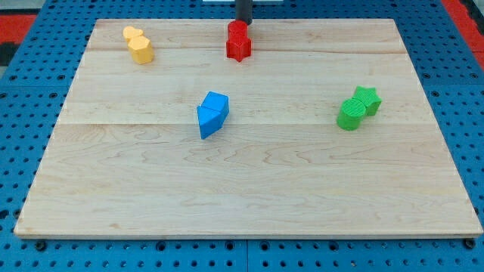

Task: Separate the red star from the red circle

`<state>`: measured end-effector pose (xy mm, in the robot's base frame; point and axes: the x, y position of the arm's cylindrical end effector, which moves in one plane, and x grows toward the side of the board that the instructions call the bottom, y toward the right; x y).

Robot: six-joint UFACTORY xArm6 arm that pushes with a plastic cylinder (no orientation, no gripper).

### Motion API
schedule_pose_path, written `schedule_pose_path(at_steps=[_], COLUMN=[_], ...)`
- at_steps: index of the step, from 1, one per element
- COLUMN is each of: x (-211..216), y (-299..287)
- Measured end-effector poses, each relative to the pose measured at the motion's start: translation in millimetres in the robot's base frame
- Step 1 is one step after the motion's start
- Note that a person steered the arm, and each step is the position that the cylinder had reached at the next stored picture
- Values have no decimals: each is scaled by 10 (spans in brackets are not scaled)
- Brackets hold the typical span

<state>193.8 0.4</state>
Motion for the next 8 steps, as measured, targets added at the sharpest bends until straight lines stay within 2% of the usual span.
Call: schedule_pose_path(at_steps=[2,4,6,7,8], x=[2,190,1220,1443,1320], y=[1,2,84,-140,-599])
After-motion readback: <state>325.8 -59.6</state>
